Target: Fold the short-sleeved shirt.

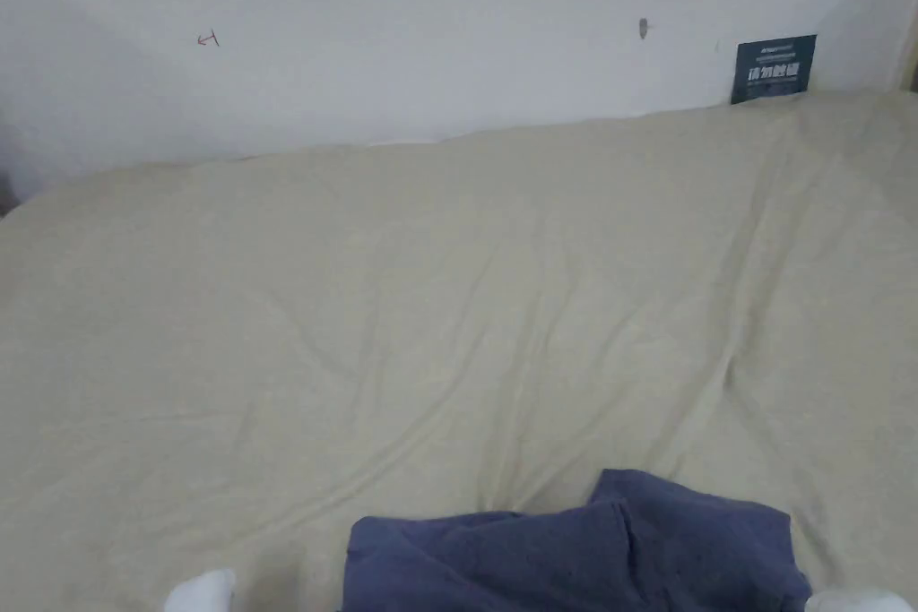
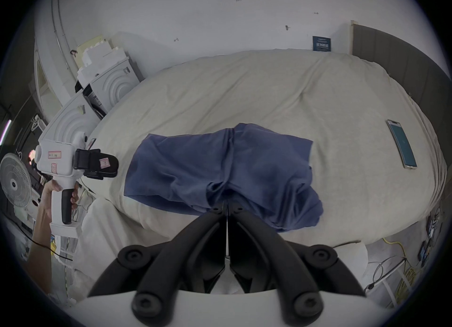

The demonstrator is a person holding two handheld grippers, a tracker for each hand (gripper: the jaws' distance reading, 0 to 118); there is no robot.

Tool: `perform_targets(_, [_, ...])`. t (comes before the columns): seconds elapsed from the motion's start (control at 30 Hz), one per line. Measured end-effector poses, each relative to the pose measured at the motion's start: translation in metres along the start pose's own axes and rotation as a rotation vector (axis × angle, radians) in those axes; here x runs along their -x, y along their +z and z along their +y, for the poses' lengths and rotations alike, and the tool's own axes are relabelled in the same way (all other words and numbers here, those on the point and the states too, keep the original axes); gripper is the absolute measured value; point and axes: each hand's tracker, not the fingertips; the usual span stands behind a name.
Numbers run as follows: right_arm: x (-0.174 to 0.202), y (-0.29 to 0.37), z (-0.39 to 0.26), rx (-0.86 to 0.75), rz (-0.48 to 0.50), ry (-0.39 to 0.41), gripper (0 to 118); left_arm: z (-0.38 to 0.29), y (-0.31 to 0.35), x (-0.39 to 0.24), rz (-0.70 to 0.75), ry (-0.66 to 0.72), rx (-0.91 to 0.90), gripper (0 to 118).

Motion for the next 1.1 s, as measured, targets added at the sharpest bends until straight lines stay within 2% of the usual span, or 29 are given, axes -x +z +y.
perform_targets(0.13, [0.013,-0.005,0.006,0.009,0.017,0.027,5,-0.005,-0.024,0.006,-0.022,0.044,0.053,112])
perform_targets(0.2, [0.018,-0.008,0.008,0.019,0.018,0.042,5,-0.01,-0.028,-0.004,0.003,-0.032,0.026,114])
perform_targets(0.27, [0.008,-0.003,0.002,0.024,0.016,0.056,5,-0.01,-0.028,-0.012,0.023,-0.041,0.025,113])
perform_targets(0.33, [0.009,-0.002,0.002,0.032,0.022,0.054,5,-0.006,-0.031,-0.017,0.008,-0.029,0.025,104])
perform_targets(0.43, [0.024,-0.002,0.008,0.046,0.022,0.056,5,0.0,-0.042,-0.031,0.04,-0.126,0.049,59])
perform_targets(0.5, [0.024,-0.008,0.006,0.052,0.019,0.049,5,0.001,-0.051,-0.043,0.119,-0.174,0.069,49])
perform_targets(0.53, [0.023,-0.011,0.004,0.054,0.021,0.046,5,0.002,-0.05,-0.046,0.111,-0.219,0.086,38])
perform_targets(0.57, [0.022,-0.012,0.003,0.056,0.022,0.043,5,0.003,-0.044,-0.048,0.12,-0.208,0.081,7])
perform_targets(0.6, [0.017,-0.015,-0.001,0.059,0.021,0.04,5,0.007,-0.04,-0.049,0.089,-0.154,0.073,8])
perform_targets(0.67, [0.01,-0.02,-0.006,0.067,0.017,0.034,5,0.013,-0.043,-0.046,-0.144,-0.02,0.07,8])
perform_targets(0.77, [0.006,-0.021,-0.007,0.072,-0.003,0.027,5,0.013,-0.043,-0.048,-0.048,-0.076,0.073,8])
perform_targets(0.9, [-0.001,-0.013,-0.007,0.069,-0.014,0.014,5,0.018,-0.033,-0.019,-0.127,0.013,0.058,8])
perform_targets(1.1, [-0.013,-0.009,-0.01,0.065,-0.051,-0.015,5,0.024,0.011,0.008,-0.137,0.072,0.007,8])
